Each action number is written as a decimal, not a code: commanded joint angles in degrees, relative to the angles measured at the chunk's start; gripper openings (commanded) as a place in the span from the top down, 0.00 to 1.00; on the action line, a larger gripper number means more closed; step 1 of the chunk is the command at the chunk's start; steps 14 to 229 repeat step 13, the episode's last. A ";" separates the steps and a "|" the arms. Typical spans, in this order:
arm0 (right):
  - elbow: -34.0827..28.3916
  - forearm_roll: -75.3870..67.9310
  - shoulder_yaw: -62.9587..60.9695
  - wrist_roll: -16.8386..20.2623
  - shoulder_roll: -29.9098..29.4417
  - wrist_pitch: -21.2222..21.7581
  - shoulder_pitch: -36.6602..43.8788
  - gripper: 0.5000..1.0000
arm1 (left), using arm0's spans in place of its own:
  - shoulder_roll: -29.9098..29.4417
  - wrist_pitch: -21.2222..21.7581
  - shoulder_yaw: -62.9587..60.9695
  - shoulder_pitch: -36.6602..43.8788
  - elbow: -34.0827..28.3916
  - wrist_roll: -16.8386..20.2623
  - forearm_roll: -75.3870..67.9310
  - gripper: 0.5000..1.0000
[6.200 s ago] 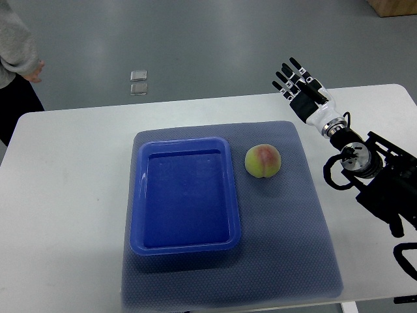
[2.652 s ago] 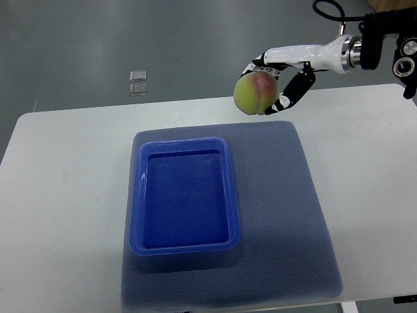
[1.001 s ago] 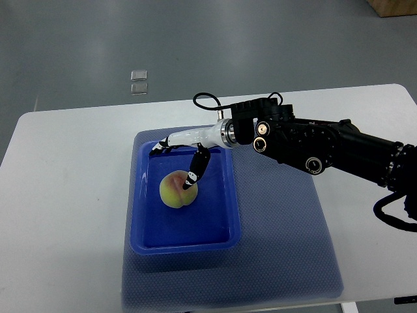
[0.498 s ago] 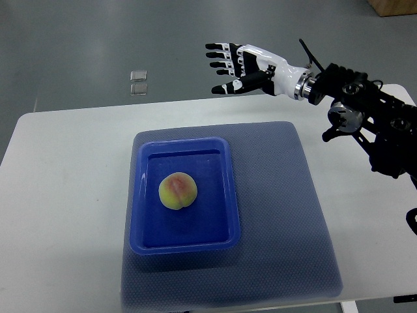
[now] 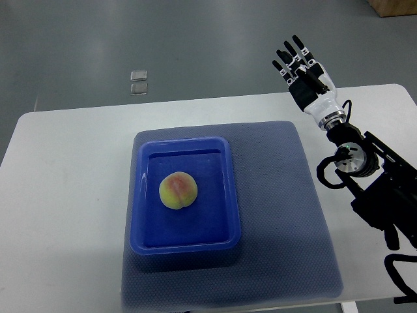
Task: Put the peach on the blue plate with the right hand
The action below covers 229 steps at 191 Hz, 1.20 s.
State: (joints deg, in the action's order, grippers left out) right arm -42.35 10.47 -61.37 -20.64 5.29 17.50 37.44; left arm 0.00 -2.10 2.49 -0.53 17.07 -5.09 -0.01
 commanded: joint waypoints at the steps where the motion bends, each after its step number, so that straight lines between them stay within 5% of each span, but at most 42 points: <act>1: 0.42 -2.83 -0.07 -1.07 -0.11 0.00 -0.43 0.14 | 0.00 0.00 -0.03 0.00 0.06 -0.01 0.01 0.00; 229: 0.60 -2.91 0.02 -1.07 -0.11 0.00 -0.52 0.14 | 0.00 0.00 -0.03 0.00 0.06 -0.09 -0.08 0.00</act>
